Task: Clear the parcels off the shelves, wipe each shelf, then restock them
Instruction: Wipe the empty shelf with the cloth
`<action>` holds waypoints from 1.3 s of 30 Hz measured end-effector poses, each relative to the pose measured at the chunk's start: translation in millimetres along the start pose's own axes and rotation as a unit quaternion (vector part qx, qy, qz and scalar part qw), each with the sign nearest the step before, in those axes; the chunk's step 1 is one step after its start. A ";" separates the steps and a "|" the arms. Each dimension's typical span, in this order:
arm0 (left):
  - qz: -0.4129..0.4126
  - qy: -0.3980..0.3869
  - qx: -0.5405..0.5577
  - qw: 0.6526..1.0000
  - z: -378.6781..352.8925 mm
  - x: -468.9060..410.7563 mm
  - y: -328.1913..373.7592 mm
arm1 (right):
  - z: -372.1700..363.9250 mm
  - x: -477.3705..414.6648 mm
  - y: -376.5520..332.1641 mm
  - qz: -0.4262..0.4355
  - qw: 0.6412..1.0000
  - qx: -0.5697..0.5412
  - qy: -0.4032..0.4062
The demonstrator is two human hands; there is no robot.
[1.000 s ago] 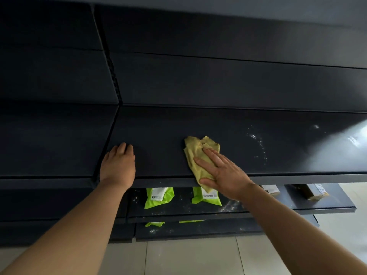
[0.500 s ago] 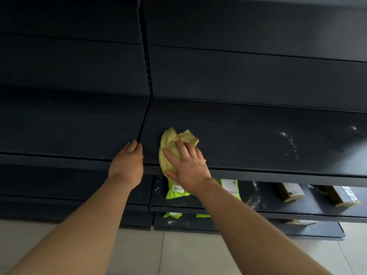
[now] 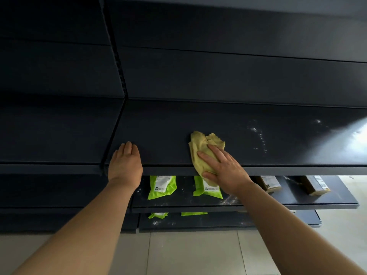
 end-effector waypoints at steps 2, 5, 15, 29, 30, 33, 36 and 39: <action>-0.021 0.005 0.008 1.000 -1.0 -4.6 29.1 | 2.7 10.4 24.8 -0.010 1.000 0.013 0.002; -0.046 0.013 0.016 0.999 -1.7 -10.9 72.8 | 8.3 25.9 55.9 -0.017 0.998 0.058 0.015; -0.075 0.018 0.041 0.996 -15.5 -42.9 181.5 | 23.1 64.8 183.5 -0.083 0.996 0.036 0.002; -0.057 0.084 0.096 0.990 -13.1 -78.4 183.4 | 21.9 -27.4 221.0 -0.204 0.978 -0.030 -0.036; -0.066 0.089 0.094 0.989 -10.8 -80.5 181.5 | 22.5 -37.6 215.5 -0.199 0.979 -0.030 -0.039; -0.085 0.108 0.101 0.985 -8.2 -82.1 176.3 | 24.3 -69.2 195.0 -0.177 0.983 -0.028 -0.048; -0.083 0.124 0.126 0.981 -10.8 -80.1 172.4 | 25.0 -98.3 168.2 -0.142 0.988 -0.033 -0.058; -0.074 0.131 0.147 0.978 -12.9 -80.8 168.6 | 28.9 -115.2 139.5 -0.091 0.994 -0.049 -0.047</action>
Point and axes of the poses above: each hand's wrist, its own x-axis away from the middle knuckle, its own z-axis out of the back of the hand, y = z × x, the point moved 8 cm from there along -x, towards the middle knuckle, and after that the axes turned 6 degrees about -z, right-handed, at the moved point
